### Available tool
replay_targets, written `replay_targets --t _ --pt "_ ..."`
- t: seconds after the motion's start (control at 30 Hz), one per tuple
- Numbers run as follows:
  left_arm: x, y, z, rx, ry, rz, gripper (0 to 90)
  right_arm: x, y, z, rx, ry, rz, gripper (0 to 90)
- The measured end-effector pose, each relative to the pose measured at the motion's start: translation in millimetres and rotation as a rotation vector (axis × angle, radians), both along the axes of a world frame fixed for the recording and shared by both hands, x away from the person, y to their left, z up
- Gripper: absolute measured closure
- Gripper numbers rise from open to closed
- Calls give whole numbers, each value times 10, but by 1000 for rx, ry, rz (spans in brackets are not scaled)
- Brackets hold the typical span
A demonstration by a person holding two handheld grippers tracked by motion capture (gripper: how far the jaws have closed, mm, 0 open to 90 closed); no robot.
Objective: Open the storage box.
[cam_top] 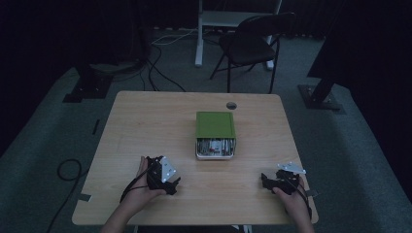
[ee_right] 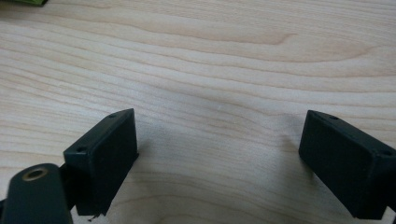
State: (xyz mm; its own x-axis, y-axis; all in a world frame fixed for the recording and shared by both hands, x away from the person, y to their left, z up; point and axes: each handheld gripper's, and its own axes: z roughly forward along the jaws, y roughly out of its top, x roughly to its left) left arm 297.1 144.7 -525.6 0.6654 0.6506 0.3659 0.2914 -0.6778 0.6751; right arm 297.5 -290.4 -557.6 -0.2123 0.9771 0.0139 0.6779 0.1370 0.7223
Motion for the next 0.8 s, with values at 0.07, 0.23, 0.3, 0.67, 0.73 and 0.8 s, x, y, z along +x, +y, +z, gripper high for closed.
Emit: replay_targets --t 0.07,0.23,0.3,0.67,0.73,0.8 --pt "13 -38 -1 2 -2 -6 21 0 0 0 0 0 0 111" --pt "13 -186 14 34 -26 -44 21 0 1 0 0 1 0 111" --pt "16 -228 23 30 -34 -50 21 0 1 0 0 1 0 111" --pt "4 -527 79 99 -96 -136 21 0 1 0 -1 1 0 110" --pt "9 -586 81 119 -110 -156 21 0 1 0 0 1 0 110" --pt "14 -624 82 125 -120 -166 21 0 1 0 0 1 -1 110"
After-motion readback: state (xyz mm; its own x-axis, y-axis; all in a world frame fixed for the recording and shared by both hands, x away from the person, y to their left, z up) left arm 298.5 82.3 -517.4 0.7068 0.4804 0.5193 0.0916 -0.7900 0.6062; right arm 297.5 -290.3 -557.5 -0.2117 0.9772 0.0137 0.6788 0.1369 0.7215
